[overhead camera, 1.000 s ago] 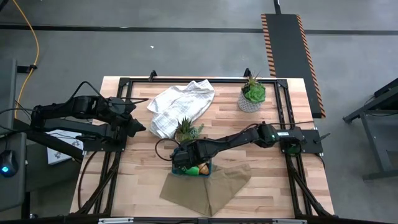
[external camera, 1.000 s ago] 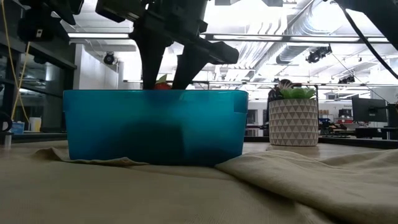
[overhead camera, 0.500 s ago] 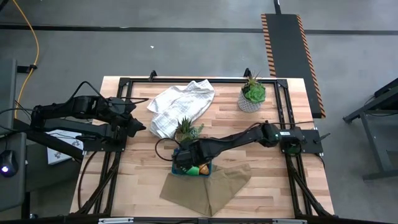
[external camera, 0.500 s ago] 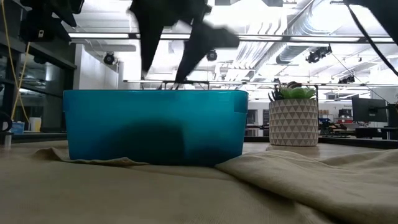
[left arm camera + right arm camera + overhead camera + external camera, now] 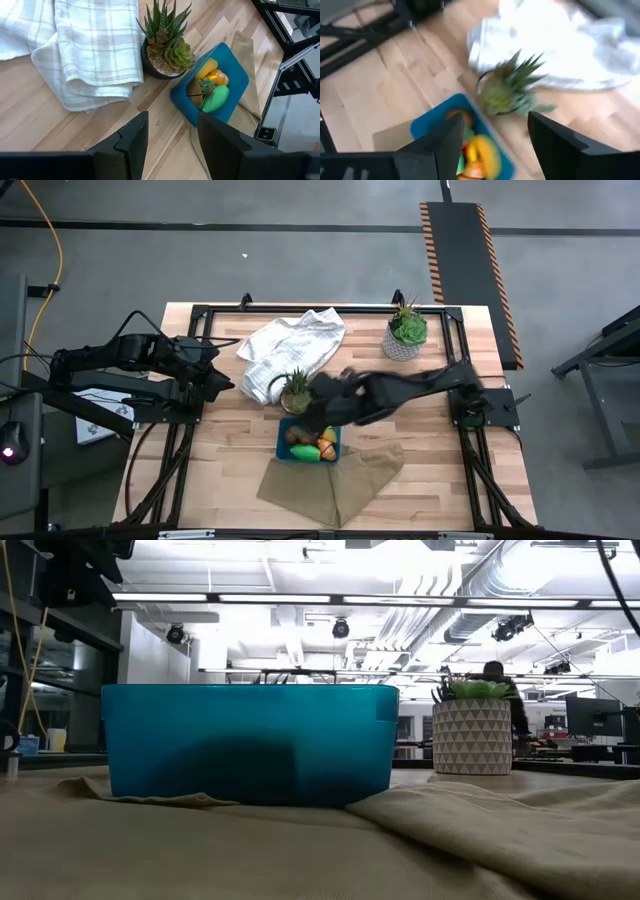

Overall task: Pick and placing Produce into tupperware
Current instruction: Put the blueberry into the blue bin

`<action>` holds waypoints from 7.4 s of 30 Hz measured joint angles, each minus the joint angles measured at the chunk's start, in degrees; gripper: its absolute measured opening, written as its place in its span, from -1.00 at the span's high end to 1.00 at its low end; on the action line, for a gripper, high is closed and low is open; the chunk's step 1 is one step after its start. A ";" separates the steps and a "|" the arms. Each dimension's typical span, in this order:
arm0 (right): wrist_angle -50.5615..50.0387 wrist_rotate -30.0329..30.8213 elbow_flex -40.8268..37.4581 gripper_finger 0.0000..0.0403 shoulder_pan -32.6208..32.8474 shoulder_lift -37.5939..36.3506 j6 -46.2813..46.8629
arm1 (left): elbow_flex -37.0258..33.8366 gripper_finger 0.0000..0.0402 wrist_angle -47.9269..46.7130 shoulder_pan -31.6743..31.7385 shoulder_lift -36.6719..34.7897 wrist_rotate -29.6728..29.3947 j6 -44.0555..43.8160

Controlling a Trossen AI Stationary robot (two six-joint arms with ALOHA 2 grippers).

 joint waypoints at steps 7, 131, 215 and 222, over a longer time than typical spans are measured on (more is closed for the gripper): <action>-7.02 19.93 0.00 -0.04 4.23 -11.89 -4.66 | -0.01 0.22 0.12 0.02 0.00 -0.02 -0.68; 131.93 -22.61 -104.54 0.15 -16.94 -8.44 -41.75 | -0.02 0.22 7.32 0.02 0.00 -7.54 -10.51; 133.51 -26.68 -99.41 0.80 -20.41 -7.74 -40.15 | -0.02 0.22 5.42 0.00 0.00 -7.54 -10.56; 130.55 -27.64 -99.41 0.80 -21.24 -13.31 -38.62 | -0.02 0.22 5.42 0.01 0.01 -7.54 -10.56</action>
